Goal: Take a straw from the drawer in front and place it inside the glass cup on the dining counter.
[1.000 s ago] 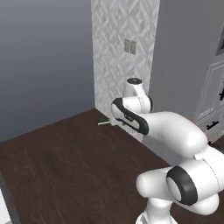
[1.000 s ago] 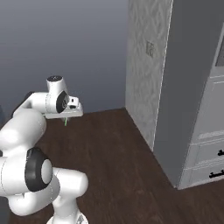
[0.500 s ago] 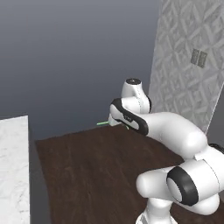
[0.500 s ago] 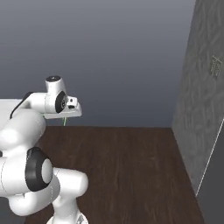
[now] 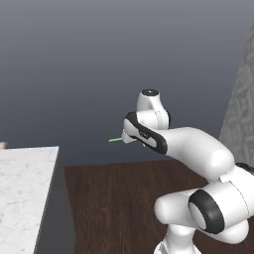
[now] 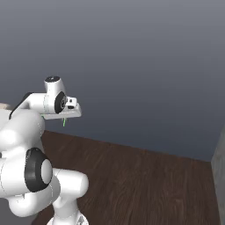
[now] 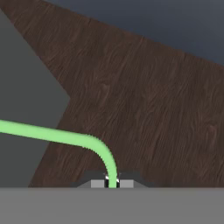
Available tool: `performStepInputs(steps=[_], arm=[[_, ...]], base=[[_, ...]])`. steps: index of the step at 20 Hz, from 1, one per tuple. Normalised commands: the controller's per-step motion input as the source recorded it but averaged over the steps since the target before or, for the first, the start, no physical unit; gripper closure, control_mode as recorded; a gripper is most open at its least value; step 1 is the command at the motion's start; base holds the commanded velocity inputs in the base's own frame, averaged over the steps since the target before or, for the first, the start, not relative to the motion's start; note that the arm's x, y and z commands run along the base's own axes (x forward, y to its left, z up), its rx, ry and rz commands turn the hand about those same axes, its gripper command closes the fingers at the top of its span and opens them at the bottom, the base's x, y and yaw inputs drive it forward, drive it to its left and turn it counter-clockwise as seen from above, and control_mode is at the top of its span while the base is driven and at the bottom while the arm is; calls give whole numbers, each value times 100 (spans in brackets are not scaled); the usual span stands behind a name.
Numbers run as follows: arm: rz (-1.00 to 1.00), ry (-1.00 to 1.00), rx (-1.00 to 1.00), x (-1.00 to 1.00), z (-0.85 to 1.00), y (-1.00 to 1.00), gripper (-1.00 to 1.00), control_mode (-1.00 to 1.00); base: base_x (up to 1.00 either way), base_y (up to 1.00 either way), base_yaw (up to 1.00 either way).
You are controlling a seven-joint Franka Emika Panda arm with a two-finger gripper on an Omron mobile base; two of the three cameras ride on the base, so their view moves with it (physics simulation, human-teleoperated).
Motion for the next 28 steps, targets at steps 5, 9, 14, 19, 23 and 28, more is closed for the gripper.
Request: performStepInputs(steps=[5, 9, 14, 19, 23, 28], arm=[[0, 0, 0, 0, 0, 0, 100, 100], [0, 0, 0, 0, 0, 0, 100, 100], [0, 0, 0, 0, 0, 0, 100, 100], [0, 0, 0, 0, 0, 0, 100, 100], [0, 0, 0, 0, 0, 0, 100, 100], [0, 0, 0, 0, 0, 0, 100, 100]], base=[[100, -41, 46], [100, -48, 47], [98, -61, 47], [80, -69, 48], [70, -64, 53], [58, -56, 59]])
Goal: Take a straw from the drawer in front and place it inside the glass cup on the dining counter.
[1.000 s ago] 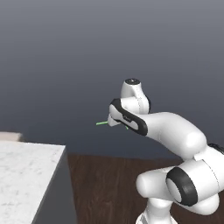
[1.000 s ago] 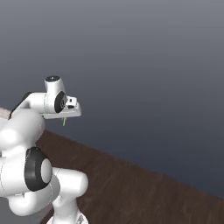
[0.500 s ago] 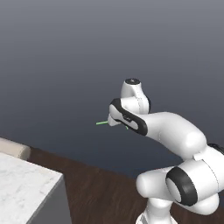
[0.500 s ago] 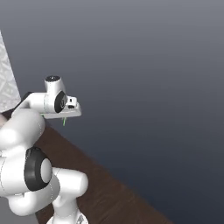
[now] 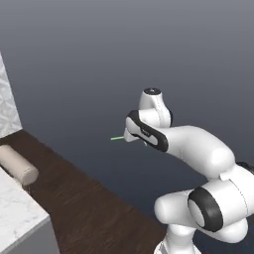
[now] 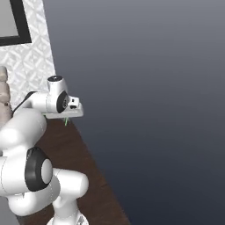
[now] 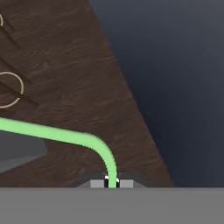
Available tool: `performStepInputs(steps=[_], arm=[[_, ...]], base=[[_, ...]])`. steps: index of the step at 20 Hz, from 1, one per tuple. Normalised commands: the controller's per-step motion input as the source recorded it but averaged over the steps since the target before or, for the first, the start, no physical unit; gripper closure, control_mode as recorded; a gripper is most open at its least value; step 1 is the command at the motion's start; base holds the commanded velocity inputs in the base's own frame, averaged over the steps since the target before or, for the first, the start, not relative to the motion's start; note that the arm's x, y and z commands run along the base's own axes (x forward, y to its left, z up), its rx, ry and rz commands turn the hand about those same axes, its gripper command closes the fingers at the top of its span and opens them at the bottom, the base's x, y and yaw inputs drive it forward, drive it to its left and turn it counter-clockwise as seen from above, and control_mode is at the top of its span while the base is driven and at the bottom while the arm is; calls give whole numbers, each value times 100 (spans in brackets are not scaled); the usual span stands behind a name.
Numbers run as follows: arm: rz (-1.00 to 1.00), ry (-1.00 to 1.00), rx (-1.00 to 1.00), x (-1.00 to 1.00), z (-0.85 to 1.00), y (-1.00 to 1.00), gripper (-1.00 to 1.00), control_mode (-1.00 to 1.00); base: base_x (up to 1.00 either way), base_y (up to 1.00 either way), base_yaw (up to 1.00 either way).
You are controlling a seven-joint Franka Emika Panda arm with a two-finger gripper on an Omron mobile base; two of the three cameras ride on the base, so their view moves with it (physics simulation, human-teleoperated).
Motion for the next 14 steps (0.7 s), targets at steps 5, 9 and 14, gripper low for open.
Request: performStepInputs(steps=[5, 9, 14], arm=[[0, 0, 0, 0, 0, 0, 100, 100], [0, 0, 0, 0, 0, 0, 100, 100], [0, 0, 0, 0, 0, 0, 100, 100]], base=[[55, -53, 60], [59, -53, 60], [58, -56, 59]])
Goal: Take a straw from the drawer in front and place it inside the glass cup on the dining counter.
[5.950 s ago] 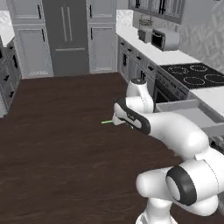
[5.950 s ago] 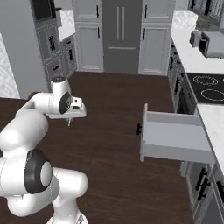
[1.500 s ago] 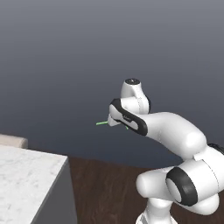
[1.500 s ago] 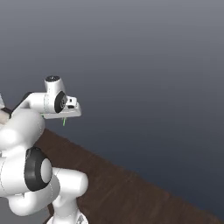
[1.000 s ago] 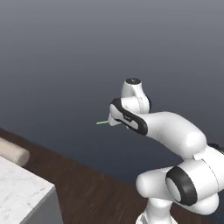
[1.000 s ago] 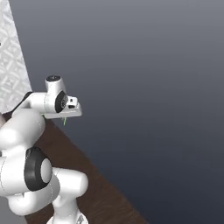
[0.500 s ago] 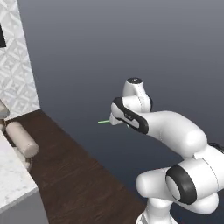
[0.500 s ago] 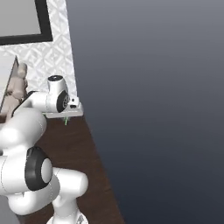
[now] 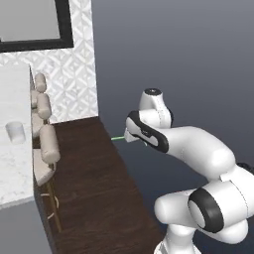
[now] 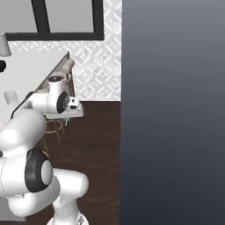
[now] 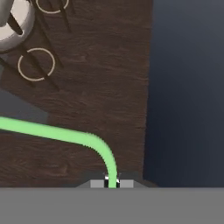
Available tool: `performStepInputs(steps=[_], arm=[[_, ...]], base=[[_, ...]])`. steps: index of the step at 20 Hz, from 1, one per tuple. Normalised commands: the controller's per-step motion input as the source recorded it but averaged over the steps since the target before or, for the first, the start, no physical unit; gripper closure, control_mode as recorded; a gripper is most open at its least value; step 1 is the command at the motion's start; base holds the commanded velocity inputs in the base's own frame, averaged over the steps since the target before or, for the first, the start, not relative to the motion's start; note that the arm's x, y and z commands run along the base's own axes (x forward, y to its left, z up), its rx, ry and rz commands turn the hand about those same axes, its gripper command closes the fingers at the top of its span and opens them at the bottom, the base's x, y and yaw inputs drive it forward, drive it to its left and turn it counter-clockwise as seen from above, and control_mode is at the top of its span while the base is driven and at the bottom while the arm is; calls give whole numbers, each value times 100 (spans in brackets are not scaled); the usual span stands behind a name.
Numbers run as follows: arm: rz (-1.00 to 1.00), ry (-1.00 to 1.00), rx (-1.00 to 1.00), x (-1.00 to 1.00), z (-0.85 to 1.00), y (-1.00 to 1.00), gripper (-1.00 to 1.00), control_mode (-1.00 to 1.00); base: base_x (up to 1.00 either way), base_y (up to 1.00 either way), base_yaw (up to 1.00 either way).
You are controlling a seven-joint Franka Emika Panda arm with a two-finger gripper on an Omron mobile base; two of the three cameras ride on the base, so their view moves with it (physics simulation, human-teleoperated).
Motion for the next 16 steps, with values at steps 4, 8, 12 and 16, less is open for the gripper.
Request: performStepInputs(steps=[4, 8, 12, 16], arm=[[0, 0, 0, 0, 0, 0, 100, 100], [0, 0, 0, 0, 0, 0, 100, 100], [0, 0, 0, 0, 0, 0, 100, 100], [0, 0, 0, 0, 0, 0, 100, 100]], base=[[63, -51, 60], [66, -51, 60], [76, -45, 58], [76, -43, 57]])
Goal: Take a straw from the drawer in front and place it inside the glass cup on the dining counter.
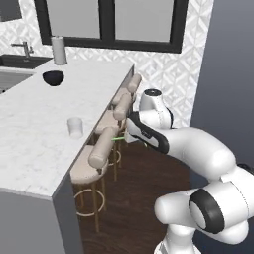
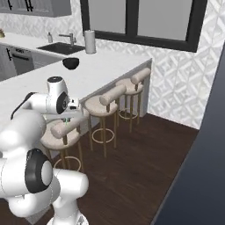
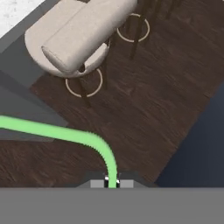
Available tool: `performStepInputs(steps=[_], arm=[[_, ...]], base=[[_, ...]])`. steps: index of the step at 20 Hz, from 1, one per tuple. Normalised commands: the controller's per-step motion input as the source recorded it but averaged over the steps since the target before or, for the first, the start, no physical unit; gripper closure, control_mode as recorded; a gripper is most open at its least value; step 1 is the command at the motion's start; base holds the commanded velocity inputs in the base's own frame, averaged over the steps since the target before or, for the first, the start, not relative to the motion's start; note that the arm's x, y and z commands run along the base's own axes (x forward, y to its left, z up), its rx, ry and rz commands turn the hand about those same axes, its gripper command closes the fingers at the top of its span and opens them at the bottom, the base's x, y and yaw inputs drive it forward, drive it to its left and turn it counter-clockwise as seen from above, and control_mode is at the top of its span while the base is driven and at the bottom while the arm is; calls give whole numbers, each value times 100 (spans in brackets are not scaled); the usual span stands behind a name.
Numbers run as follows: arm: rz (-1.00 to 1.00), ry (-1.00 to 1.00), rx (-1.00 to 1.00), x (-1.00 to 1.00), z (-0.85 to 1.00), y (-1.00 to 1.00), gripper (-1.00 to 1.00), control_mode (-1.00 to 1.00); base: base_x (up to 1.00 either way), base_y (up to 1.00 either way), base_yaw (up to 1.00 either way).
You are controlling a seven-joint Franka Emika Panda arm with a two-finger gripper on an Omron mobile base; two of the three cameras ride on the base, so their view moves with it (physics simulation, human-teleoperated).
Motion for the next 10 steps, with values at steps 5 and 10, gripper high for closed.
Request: performStepInputs(steps=[5, 10], arm=[[0, 0, 0, 0, 0, 0, 100, 100], [0, 0, 0, 0, 0, 0, 100, 100]], base=[[43, -50, 59], [7, -55, 63]])
